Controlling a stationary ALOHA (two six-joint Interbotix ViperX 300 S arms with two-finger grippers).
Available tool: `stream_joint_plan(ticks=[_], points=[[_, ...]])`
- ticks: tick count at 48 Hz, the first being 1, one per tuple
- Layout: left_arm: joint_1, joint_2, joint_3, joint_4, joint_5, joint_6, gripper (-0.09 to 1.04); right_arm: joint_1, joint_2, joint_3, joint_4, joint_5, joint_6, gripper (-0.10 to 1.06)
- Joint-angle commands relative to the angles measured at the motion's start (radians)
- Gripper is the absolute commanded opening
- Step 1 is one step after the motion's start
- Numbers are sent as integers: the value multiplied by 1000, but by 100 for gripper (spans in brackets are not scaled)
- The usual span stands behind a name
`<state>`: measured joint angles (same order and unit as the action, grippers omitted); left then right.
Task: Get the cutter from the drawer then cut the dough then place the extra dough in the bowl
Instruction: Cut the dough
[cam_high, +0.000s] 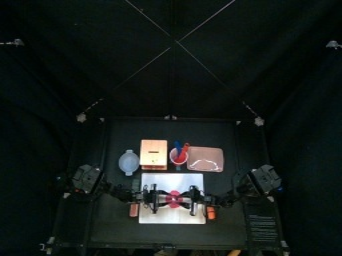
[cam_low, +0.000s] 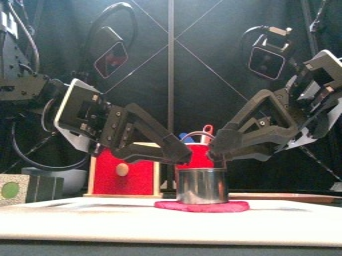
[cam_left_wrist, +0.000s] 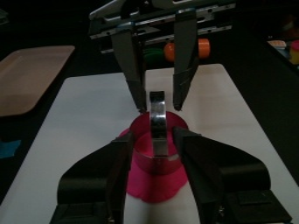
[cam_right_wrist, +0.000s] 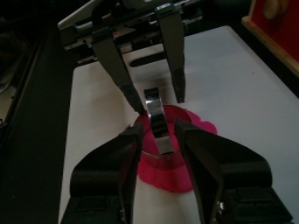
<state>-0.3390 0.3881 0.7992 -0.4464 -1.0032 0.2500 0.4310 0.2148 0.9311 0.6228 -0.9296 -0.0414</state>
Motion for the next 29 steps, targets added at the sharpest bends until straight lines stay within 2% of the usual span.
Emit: stream_joint_plan(ticks=[1,15,29], points=[[3,-18,-14,0,-2,0,73,0,-26,-11,2,2,-2,69],[3,-20,-15,25,25,2,48,-6,-26,-11,2,25,-3,60],[2,-20,-14,26,34,2,45,-11,-23,-12,5,89,-2,60]])
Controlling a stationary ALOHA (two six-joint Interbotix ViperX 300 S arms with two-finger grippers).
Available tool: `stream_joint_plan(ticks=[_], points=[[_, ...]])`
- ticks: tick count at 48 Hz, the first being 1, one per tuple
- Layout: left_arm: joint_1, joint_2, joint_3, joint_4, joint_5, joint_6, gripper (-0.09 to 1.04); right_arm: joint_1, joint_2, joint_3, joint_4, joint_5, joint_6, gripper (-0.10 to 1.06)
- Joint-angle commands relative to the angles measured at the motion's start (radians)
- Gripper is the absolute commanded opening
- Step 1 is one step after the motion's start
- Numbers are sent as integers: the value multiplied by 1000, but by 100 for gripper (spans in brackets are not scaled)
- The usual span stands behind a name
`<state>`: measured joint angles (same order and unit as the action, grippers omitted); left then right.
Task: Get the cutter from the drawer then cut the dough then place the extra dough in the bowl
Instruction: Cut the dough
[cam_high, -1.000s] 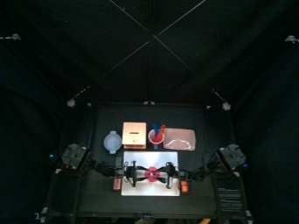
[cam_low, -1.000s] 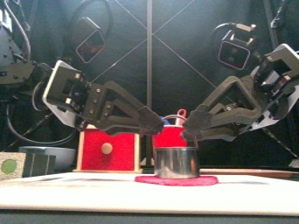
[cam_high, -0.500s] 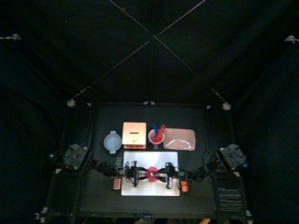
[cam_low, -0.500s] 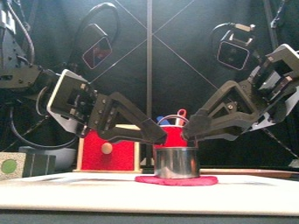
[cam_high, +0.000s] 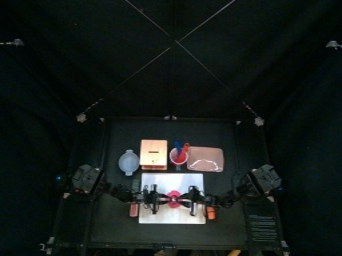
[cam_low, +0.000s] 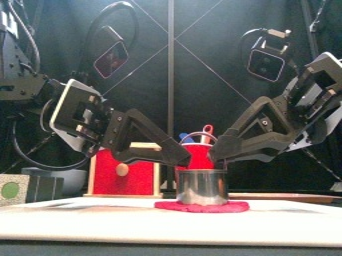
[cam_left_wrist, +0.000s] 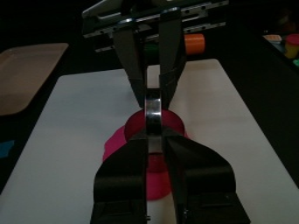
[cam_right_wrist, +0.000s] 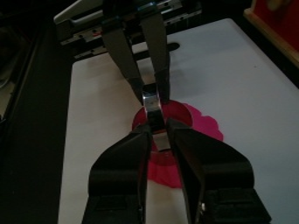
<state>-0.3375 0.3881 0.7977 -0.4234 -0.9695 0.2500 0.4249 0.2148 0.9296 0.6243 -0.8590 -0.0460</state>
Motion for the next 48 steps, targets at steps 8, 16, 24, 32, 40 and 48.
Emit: stream_joint_plan(ticks=[8,16,24,32,40,48], points=[[2,-18,-8,2,2,2,44,-14,-14,-11,11,49,3,58],[2,-15,-9,0,34,0,44,-21,0,-11,20,78,3,51],[0,-11,-12,0,63,0,44,-23,11,-9,21,91,3,46],[2,0,-11,-2,64,-2,43,-34,25,-8,34,127,5,46],[2,15,-14,-8,71,-12,43,-44,43,-8,43,161,8,46],[2,18,-12,-8,74,-20,43,-46,61,-3,54,179,11,46]])
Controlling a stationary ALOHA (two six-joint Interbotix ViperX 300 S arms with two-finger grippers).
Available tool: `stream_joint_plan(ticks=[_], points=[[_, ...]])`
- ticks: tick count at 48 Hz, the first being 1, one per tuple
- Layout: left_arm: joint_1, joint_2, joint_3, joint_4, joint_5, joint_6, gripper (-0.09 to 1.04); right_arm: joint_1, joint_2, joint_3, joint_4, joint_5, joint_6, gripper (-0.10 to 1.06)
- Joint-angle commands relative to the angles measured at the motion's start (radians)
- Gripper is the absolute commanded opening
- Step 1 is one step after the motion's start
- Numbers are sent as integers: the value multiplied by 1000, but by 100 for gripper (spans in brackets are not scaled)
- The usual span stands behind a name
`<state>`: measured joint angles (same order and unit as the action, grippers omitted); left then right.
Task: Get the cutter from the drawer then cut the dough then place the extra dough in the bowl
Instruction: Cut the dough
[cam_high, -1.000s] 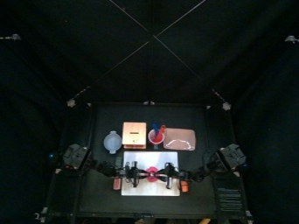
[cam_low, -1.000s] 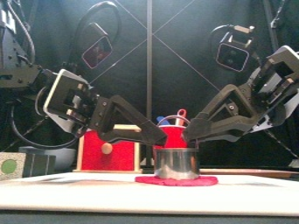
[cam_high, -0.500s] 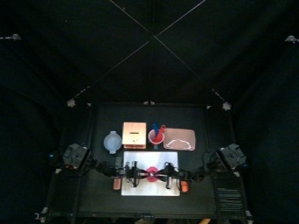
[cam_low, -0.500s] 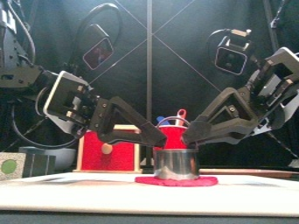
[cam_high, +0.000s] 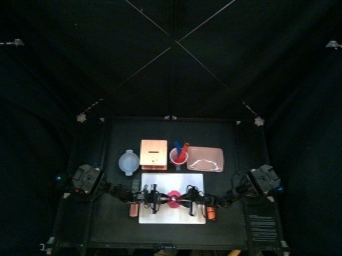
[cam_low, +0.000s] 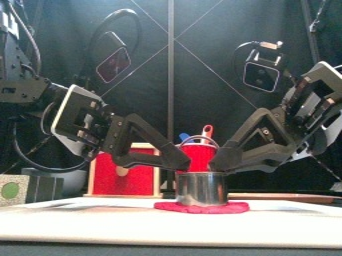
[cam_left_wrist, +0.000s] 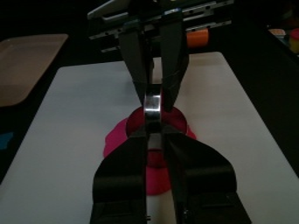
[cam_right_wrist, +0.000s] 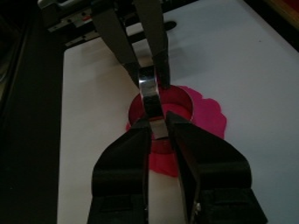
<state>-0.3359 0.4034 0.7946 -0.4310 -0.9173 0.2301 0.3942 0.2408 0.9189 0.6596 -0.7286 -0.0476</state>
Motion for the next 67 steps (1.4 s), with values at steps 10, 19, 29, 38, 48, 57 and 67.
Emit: stream_joint_plan(ticks=[10,19,29,38,48,57,67], points=[[0,18,-12,0,46,-2,43,-20,43,15,35,66,12,46],[-6,34,-20,0,75,-3,43,-23,44,21,44,71,12,46],[-17,35,-17,2,100,-2,43,-23,55,17,44,92,12,46],[-17,37,-20,2,141,-2,43,-25,61,15,44,97,12,46],[-18,37,-20,2,173,-2,43,-28,67,14,43,104,12,46],[-15,37,-20,0,192,-2,43,-31,81,11,44,117,12,46],[-12,37,-18,0,199,-2,43,-34,95,2,44,137,12,46]])
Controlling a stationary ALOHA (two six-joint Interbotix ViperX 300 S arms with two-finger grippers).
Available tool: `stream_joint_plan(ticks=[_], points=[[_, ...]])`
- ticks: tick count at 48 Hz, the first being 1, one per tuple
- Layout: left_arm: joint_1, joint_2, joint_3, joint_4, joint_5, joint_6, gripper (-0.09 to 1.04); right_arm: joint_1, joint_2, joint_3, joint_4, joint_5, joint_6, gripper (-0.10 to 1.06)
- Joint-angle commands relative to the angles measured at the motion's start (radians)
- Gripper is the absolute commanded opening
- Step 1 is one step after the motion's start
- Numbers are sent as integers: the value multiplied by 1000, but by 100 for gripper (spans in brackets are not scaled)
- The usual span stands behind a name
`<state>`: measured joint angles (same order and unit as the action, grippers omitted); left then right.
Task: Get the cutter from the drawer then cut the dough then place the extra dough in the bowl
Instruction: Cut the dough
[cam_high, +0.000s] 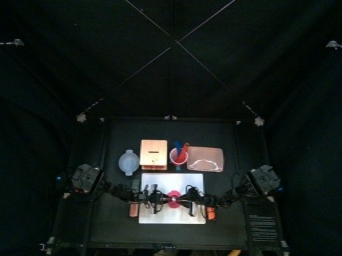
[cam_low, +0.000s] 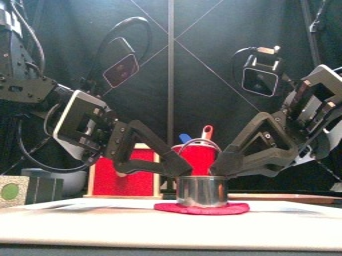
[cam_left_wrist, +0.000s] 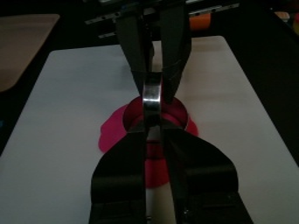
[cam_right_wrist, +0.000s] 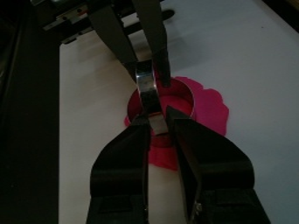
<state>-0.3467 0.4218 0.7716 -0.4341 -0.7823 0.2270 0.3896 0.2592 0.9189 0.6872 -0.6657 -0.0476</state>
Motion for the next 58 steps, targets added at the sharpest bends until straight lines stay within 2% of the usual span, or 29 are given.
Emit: stream_joint_plan(ticks=[1,58], points=[[-2,18,6,2,66,2,43,-29,78,0,17,77,12,46],[5,37,0,2,150,3,43,-51,112,-18,12,175,9,46]])
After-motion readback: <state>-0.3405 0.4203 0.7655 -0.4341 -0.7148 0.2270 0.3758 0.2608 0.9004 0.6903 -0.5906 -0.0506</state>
